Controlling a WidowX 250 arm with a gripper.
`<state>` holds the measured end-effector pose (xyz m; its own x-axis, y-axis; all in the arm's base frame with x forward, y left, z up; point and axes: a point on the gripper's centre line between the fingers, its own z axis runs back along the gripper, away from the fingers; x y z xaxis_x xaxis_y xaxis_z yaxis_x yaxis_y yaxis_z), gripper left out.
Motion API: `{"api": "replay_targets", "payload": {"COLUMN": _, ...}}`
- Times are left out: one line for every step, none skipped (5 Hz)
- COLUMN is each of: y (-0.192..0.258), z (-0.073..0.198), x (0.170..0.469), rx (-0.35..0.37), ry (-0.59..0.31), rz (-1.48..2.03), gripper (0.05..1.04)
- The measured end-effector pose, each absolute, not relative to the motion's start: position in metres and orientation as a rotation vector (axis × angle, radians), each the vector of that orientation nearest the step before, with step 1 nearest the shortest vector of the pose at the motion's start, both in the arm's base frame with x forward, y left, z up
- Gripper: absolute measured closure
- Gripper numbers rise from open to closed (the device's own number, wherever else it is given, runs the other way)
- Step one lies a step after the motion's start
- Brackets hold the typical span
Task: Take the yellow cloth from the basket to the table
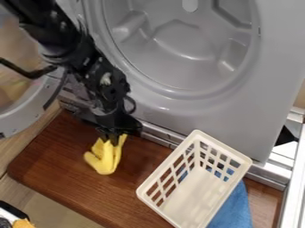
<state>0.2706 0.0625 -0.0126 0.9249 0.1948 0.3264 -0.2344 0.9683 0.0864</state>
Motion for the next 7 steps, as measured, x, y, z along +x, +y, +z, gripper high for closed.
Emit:
{"api": "replay_targets", "payload": {"y": 0.061, "z": -0.021, "x": 0.270, "rx": 0.153, "ry": -0.299, "rz": 0.236, "gripper": 0.986}}
{"api": "replay_targets", "payload": {"y": 0.061, "z": -0.021, "x": 0.269, "rx": 0.149, "ry": -0.290, "rz": 0.273, "gripper": 0.813}}
{"api": "replay_targets", "payload": {"y": 0.059, "z": -0.021, "x": 0.269, "rx": 0.140, "ry": -0.293, "rz": 0.277, "gripper": 0.526}}
{"api": "replay_targets", "payload": {"y": 0.058, "z": -0.022, "x": 0.266, "rx": 0.131, "ry": -0.285, "rz": 0.288, "gripper": 0.216}}
{"api": "replay_targets", "payload": {"y": 0.056, "z": -0.018, "x": 0.268, "rx": 0.117, "ry": -0.296, "rz": 0.289, "gripper": 0.067}}
{"api": "replay_targets", "payload": {"y": 0.054, "z": -0.018, "x": 0.267, "rx": 0.113, "ry": -0.291, "rz": 0.284, "gripper": 0.073}}
{"api": "replay_targets", "payload": {"y": 0.048, "z": -0.008, "x": 0.271, "rx": 0.091, "ry": -0.322, "rz": 0.277, "gripper": 0.079}}
